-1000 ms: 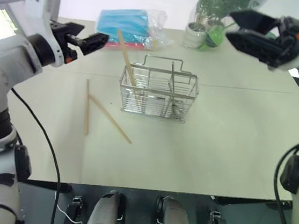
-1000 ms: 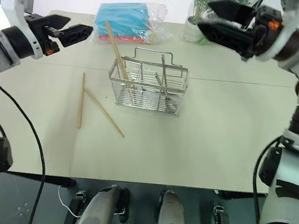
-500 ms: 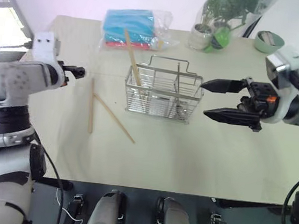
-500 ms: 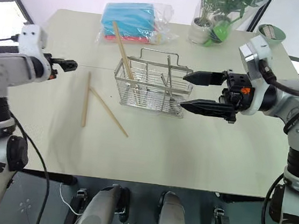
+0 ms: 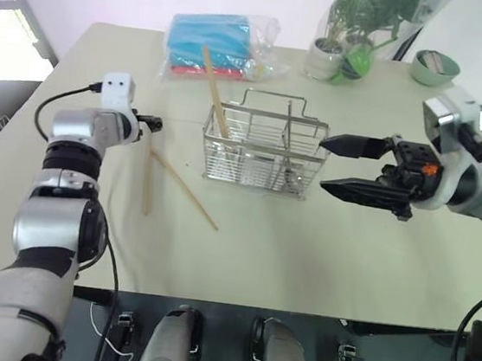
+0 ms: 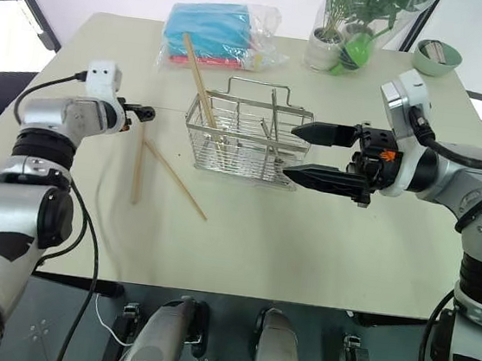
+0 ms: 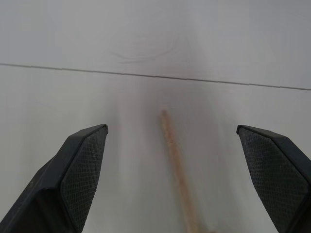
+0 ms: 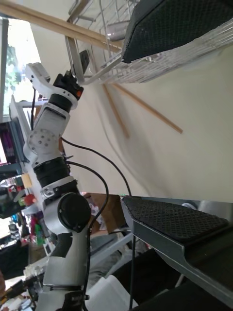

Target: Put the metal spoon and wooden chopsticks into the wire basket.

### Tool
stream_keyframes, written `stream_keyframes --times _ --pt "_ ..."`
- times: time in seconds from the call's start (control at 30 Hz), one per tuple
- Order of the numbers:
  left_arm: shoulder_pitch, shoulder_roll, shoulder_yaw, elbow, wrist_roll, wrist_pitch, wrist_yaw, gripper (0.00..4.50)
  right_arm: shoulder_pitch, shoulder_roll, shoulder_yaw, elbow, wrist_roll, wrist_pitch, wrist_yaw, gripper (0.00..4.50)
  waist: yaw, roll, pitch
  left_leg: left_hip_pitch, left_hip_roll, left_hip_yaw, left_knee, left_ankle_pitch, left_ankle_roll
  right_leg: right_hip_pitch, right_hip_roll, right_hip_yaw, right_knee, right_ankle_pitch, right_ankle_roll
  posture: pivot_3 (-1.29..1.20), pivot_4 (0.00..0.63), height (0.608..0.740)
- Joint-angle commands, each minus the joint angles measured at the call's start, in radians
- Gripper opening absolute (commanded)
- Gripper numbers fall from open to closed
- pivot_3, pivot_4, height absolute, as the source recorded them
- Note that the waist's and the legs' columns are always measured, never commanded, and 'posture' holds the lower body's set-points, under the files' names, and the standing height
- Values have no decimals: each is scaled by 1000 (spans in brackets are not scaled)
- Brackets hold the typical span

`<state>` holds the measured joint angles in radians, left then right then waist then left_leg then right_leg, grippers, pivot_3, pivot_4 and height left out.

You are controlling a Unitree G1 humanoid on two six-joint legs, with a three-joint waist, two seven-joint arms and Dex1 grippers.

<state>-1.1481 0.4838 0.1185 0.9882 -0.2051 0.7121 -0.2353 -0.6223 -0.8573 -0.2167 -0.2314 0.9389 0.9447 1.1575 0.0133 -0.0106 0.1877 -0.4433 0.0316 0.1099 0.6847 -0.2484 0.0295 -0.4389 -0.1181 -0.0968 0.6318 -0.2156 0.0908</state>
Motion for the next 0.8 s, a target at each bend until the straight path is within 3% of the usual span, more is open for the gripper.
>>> stream_keyframes --times 0.03,0.37,0.47,0.7,0.8 --pt "-41 -6 -34 85 62 -30 -3 4500 -4 -13 -48 -3 27 -13 -9 4469 0 0 0 0 0 0 0 0 1 0 0 0 0 0 0 0 150 715" --pt "-70 -31 -25 168 91 48 -16 4500 25 -49 -29 -23 6 -37 -5 4469 -2 0 0 0 0 0 0 -2 3 -1 0 0 1 0 0 0 150 715" --pt "-72 -31 -7 167 84 63 -19 3558 20 -46 -22 -24 4 -40 -10 4500 -1 0 0 0 0 0 0 -2 3 -1 0 0 1 0 0 0 150 715" --pt "-83 -25 5 167 93 64 -7 125 17 -38 -11 -14 0 -50 -15 4500 2 0 0 0 0 0 1 -2 3 0 -1 0 1 0 0 0 150 715" --pt "-87 -14 10 166 97 57 8 25 18 -38 -2 -13 -10 -54 -12 4500 0 0 0 0 0 0 1 -2 3 0 0 0 1 0 0 0 150 715"
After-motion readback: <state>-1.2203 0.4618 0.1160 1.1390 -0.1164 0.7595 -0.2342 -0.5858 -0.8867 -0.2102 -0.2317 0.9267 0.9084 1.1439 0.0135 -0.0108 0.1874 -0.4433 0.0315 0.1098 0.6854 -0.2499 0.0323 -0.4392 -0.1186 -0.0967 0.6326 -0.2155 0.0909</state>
